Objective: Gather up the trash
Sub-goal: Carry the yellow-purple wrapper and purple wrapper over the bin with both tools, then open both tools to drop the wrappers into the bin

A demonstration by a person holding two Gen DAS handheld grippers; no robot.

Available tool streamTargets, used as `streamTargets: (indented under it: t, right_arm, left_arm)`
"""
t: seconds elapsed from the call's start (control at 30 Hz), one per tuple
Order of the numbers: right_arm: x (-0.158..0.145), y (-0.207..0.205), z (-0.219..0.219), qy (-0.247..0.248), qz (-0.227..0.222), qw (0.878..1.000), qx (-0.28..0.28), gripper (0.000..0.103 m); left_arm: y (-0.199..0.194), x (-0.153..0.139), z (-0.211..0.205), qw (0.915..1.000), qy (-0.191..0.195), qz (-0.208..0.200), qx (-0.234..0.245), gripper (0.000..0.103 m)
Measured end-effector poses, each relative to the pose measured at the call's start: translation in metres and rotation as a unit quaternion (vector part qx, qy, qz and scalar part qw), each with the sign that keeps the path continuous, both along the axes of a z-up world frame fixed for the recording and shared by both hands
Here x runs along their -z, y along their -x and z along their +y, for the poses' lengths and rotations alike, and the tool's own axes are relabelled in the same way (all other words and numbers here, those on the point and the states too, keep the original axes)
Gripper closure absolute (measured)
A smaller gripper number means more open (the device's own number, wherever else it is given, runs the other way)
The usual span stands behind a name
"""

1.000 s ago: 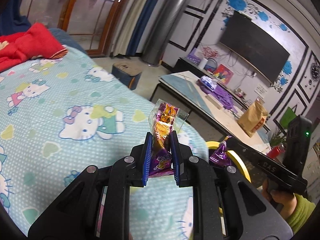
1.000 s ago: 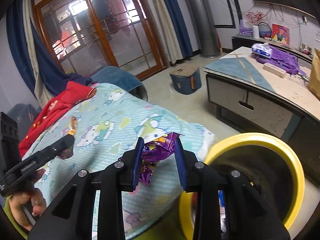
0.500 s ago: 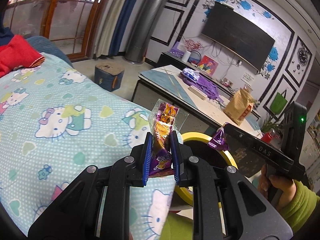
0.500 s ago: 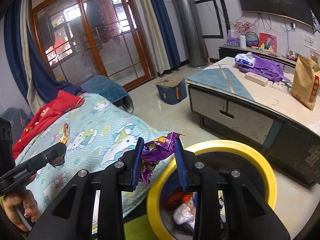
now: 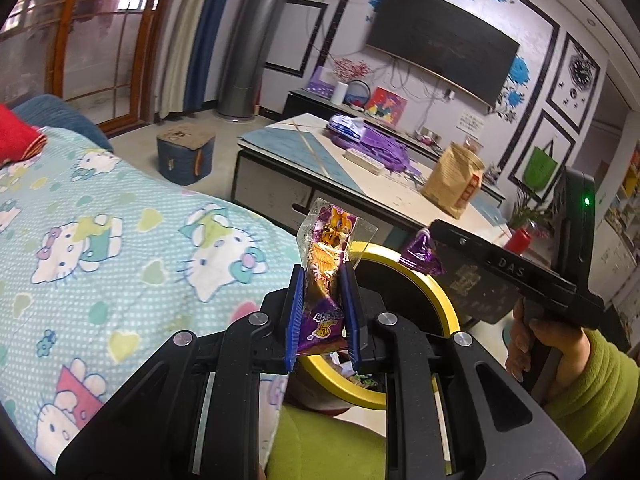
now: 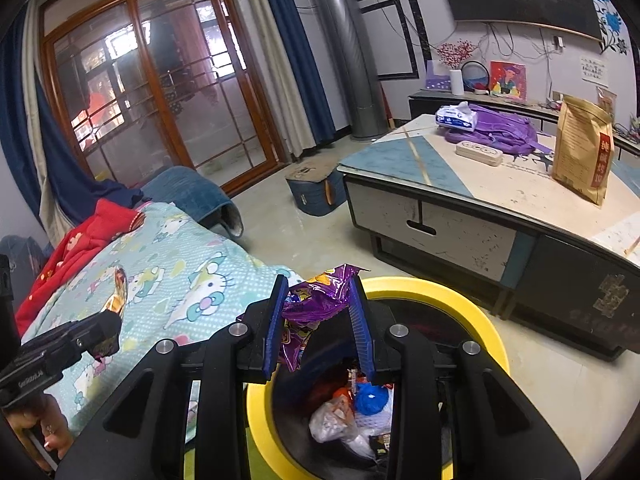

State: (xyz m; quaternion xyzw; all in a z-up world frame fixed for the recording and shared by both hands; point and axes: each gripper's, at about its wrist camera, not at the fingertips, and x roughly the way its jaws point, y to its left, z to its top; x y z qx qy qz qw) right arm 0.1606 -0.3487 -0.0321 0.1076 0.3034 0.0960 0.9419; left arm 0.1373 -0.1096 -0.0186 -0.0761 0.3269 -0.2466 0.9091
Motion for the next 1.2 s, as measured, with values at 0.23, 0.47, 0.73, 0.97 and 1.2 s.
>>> streamTargets:
  t: [0.23, 0.47, 0.73, 0.97, 1.2]
  right_arm:
    - [0.007, 0.004, -0.014, 0.001, 0.005, 1.000, 0.007, 0.074]
    - [0.014, 0.007, -0.023, 0.017, 0.008, 1.000, 0.018, 0.073]
    - [0.027, 0.002, -0.043, 0.023, 0.029, 0.998, 0.044, 0.072]
    - [0.038, -0.002, -0.054, 0.023, 0.047, 0.997, 0.054, 0.071]
    - [0.046, -0.006, -0.063, 0.005, 0.061, 0.996, 0.059, 0.069]
  left_arm:
    - [0.005, 0.005, -0.025, 0.9995, -0.018, 0.001, 0.027, 0.090]
    - [0.004, 0.013, -0.049, 0.9982, -0.030, 0.010, 0.052, 0.090]
    - [-0.006, 0.033, -0.077, 0.9948, -0.045, 0.043, 0.081, 0.090]
    - [-0.013, 0.055, -0.099, 0.9907, -0.061, 0.069, 0.100, 0.090]
    - [-0.017, 0.068, -0.111, 0.9883, -0.071, 0.080, 0.108, 0.089]
